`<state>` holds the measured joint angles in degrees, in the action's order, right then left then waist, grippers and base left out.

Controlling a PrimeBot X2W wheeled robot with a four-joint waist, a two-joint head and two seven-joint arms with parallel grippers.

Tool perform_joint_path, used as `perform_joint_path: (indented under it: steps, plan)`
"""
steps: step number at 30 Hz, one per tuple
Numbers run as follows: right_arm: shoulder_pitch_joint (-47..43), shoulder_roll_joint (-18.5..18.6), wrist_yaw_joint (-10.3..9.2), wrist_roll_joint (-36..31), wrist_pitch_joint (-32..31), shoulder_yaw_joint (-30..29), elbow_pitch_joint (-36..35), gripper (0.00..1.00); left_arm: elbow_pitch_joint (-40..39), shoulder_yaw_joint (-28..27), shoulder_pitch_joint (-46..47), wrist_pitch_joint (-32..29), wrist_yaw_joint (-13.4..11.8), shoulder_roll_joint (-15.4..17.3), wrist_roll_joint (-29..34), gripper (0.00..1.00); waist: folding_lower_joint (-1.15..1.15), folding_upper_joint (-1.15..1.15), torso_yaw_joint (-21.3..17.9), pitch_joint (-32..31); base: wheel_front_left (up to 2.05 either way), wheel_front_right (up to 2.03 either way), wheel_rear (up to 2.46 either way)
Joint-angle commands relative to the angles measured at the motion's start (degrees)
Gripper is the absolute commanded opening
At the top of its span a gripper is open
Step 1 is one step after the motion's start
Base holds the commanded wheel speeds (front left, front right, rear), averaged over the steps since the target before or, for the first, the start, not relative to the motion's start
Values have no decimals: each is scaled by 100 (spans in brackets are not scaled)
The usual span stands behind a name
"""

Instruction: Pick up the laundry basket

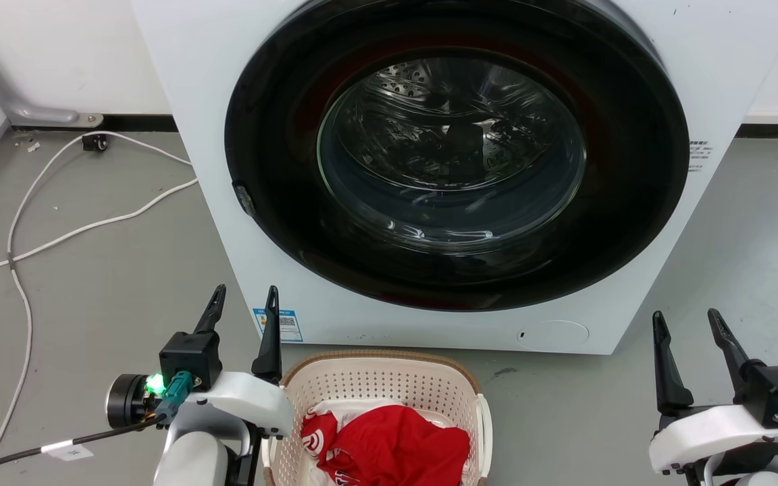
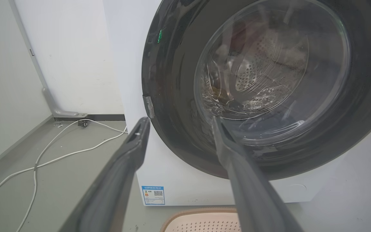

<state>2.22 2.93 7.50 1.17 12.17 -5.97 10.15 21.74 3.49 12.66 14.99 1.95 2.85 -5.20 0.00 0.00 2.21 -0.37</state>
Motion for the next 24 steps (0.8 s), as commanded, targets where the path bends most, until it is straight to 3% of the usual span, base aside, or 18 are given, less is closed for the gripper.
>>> perform_joint_path:
  steps: [1, 24]
  plan:
    - [-8, -8, -2, 43, 47, -6, 20, 100, 15, 15, 16, 28, -2, 7, -27, 100, 0, 0, 3, -3, 0, 0, 0]
    - [138, -9, -2, 13, -46, 73, 141, 100, 138, 0, 148, 28, 1, 32, 183, 100, 0, 0, 13, 35, 0, 0, 0]
